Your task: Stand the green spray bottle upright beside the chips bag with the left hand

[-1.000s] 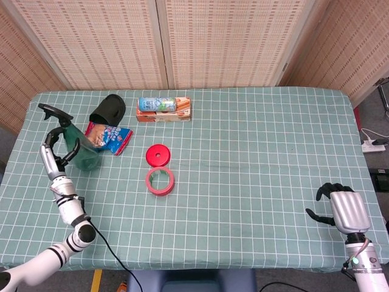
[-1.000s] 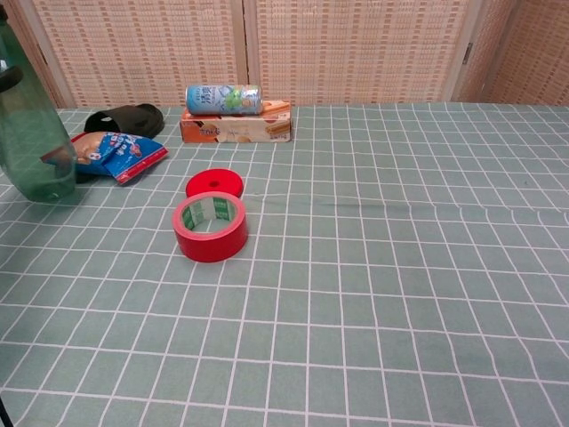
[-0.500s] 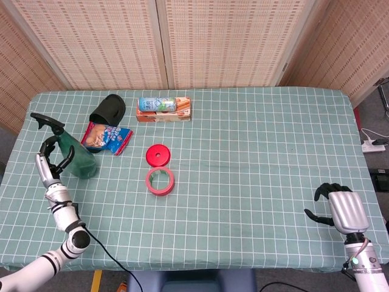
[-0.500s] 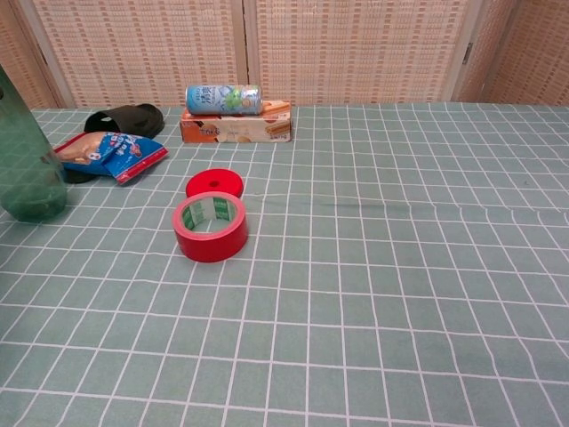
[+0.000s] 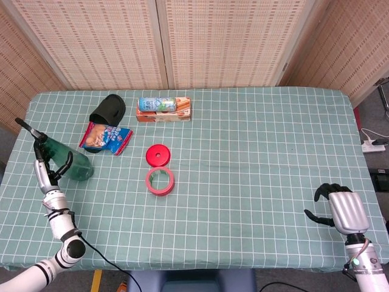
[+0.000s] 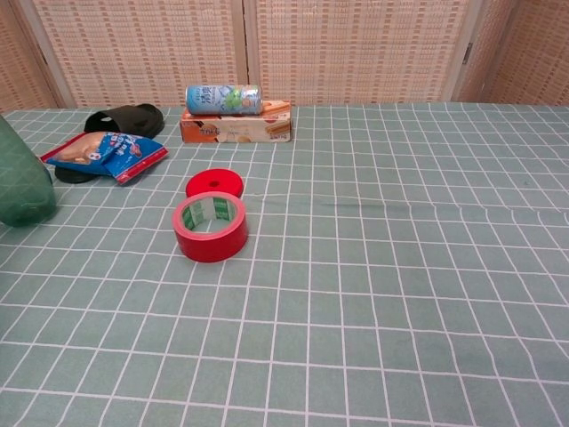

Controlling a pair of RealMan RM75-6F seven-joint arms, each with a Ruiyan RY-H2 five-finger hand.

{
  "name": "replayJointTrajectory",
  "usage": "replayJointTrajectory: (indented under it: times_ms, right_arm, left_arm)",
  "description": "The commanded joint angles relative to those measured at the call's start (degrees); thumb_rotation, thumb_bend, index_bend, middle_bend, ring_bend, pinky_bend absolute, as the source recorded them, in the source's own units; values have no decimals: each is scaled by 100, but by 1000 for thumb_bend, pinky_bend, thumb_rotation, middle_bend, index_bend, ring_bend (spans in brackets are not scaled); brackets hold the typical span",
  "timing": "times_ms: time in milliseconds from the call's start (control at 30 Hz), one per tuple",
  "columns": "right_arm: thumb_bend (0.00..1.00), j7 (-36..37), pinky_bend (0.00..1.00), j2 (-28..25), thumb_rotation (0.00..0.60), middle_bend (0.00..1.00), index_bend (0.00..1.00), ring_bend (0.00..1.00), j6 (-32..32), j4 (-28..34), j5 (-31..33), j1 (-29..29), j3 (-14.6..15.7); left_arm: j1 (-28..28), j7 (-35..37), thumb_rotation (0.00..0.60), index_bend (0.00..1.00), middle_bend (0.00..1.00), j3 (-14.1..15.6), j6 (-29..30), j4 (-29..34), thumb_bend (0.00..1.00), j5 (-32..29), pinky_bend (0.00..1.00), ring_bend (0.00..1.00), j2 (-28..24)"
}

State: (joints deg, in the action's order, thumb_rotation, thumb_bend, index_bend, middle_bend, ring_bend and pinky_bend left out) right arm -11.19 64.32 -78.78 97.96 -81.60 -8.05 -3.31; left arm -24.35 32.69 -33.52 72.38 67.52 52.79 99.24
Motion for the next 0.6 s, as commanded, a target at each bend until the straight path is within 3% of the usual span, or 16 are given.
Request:
replayJointTrajectory:
  times_ms: [33, 600]
  right_arm:
    - [113, 27, 438, -4, 600, 403, 594, 364, -7, -13, -21, 2, 6]
    - [114, 199, 438, -11, 600, 403, 603, 369, -59, -81, -155, 21, 39]
  left_arm:
    - [70, 19, 600, 0, 25, 7, 27, 121, 221, 31, 162, 79, -47]
    - [361, -101, 600, 0, 0, 154, 207, 677, 218, 238, 122, 0, -266]
